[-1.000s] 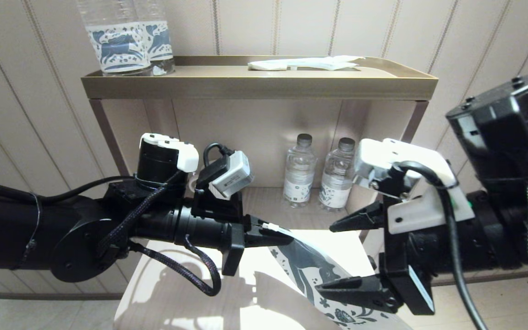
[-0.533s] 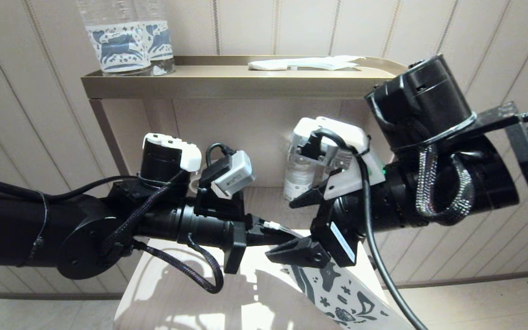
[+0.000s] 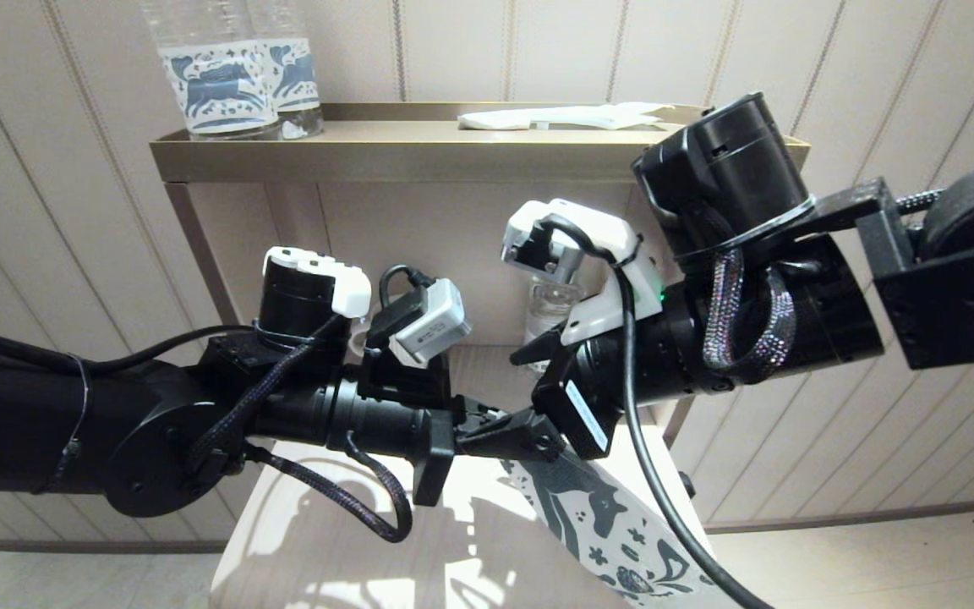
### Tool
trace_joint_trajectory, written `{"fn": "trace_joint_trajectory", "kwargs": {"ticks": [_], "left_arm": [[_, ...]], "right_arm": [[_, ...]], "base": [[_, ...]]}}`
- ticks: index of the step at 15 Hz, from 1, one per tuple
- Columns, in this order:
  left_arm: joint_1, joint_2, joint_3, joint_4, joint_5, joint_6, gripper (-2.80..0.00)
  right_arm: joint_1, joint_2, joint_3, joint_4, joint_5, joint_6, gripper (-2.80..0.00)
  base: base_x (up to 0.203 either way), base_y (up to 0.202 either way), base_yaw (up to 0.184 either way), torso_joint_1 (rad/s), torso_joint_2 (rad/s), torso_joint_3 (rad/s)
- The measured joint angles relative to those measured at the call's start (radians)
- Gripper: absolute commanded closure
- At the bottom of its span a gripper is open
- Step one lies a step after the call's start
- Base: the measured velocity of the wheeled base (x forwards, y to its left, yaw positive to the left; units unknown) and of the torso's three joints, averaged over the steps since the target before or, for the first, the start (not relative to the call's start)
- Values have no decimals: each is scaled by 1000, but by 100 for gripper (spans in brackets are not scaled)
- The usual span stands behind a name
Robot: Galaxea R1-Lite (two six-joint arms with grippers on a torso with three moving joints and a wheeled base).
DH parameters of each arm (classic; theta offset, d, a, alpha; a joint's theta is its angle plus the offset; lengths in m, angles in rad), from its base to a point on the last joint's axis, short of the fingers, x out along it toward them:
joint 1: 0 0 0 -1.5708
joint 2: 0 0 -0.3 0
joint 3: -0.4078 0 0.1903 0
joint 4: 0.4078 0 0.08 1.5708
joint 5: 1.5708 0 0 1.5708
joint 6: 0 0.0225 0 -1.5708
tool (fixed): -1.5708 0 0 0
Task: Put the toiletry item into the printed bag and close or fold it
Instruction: Hand it to the other hand
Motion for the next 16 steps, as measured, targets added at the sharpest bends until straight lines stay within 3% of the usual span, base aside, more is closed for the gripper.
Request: {"fn": "trace_joint_trajectory", "kwargs": {"ticks": [5, 6, 16], "left_arm": [[0, 1, 1, 0, 0, 5, 0], [0, 1, 1, -1, 0, 5, 0], [0, 1, 4, -1, -2, 7, 0]], "right_arm": [[0, 0, 11, 2, 0, -4, -280], [-1, 0, 15, 0, -1, -8, 0], [-1, -4, 10, 4, -1, -12, 0]], "base": [[0, 0, 0, 0, 0, 0], [0, 0, 0, 0, 0, 0], [0, 0, 0, 0, 0, 0]]}}
